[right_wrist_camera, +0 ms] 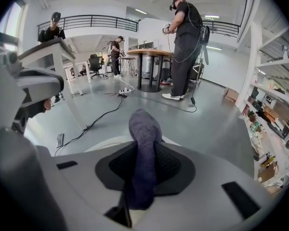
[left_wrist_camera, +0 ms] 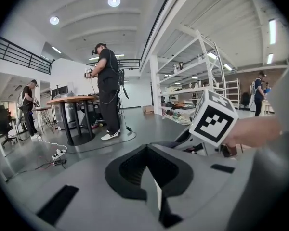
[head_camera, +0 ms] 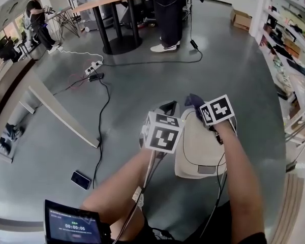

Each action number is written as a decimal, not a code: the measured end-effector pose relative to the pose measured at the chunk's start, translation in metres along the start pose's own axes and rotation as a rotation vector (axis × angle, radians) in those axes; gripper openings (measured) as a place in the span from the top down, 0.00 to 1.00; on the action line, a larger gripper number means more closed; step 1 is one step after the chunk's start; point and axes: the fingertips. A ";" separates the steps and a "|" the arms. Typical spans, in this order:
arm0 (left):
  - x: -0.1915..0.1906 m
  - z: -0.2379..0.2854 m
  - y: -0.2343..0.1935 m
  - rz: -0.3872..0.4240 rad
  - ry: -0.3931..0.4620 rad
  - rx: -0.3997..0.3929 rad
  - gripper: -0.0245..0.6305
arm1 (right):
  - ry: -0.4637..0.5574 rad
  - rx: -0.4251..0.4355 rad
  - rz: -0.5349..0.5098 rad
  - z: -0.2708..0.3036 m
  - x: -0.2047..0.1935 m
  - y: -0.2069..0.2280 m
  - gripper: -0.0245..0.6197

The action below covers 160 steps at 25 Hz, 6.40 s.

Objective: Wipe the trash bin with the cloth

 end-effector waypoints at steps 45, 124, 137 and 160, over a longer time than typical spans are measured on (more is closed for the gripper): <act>0.007 0.001 0.027 -0.010 -0.016 -0.053 0.97 | 0.021 -0.203 0.163 -0.054 -0.068 0.098 0.83; 0.011 -0.020 0.077 -0.019 -0.032 -0.150 0.97 | 0.031 -0.150 0.099 -0.095 -0.096 0.034 0.83; -0.008 -0.042 0.017 0.008 -0.046 -0.050 0.97 | 0.117 0.049 -0.056 -0.087 -0.034 -0.085 0.83; -0.008 -0.082 -0.001 -0.044 -0.021 -0.056 0.97 | 0.016 0.117 -0.100 -0.067 -0.058 -0.130 0.83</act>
Point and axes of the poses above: the fingertips, and each gripper's own axes: z forward along the fingers, y to its right, x out of its top, and after that the axes turned 6 degrees about x, right-handed
